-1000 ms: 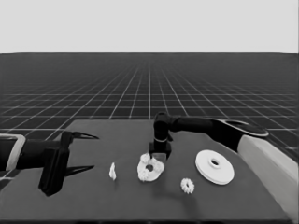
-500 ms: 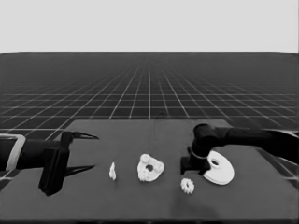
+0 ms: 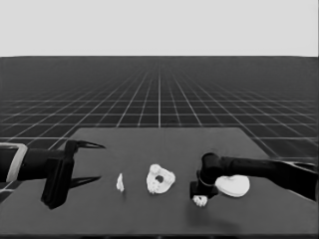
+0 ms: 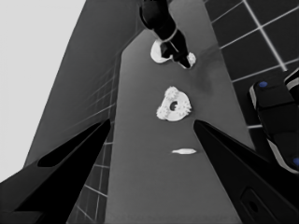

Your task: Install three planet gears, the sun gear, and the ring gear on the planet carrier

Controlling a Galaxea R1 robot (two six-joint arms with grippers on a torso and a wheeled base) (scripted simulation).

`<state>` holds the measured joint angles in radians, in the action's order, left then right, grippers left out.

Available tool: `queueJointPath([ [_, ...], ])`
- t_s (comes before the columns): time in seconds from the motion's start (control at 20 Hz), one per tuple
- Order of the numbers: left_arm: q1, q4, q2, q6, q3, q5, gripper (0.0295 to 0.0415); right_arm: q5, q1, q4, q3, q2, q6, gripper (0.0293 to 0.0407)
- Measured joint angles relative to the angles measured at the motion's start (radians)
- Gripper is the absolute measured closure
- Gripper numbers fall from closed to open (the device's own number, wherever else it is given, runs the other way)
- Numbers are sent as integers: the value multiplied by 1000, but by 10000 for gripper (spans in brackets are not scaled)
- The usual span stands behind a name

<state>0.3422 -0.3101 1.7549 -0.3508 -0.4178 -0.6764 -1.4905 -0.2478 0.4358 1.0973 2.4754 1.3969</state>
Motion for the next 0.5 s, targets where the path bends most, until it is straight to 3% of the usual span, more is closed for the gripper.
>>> queueJointPath([
  [0.1, 0, 0, 0, 0, 0, 0, 326, 1, -2, 2, 2, 0, -1, 315],
  [0.2, 0, 0, 0, 0, 0, 0, 326, 1, -2, 3, 2, 1, -1, 386],
  [0.25, 0, 0, 0, 0, 0, 0, 326, 1, -2, 3, 2, 1, -1, 390],
  [0.5, 0, 0, 0, 0, 0, 0, 326, 1, -2, 3, 3, 1, -1, 390],
])
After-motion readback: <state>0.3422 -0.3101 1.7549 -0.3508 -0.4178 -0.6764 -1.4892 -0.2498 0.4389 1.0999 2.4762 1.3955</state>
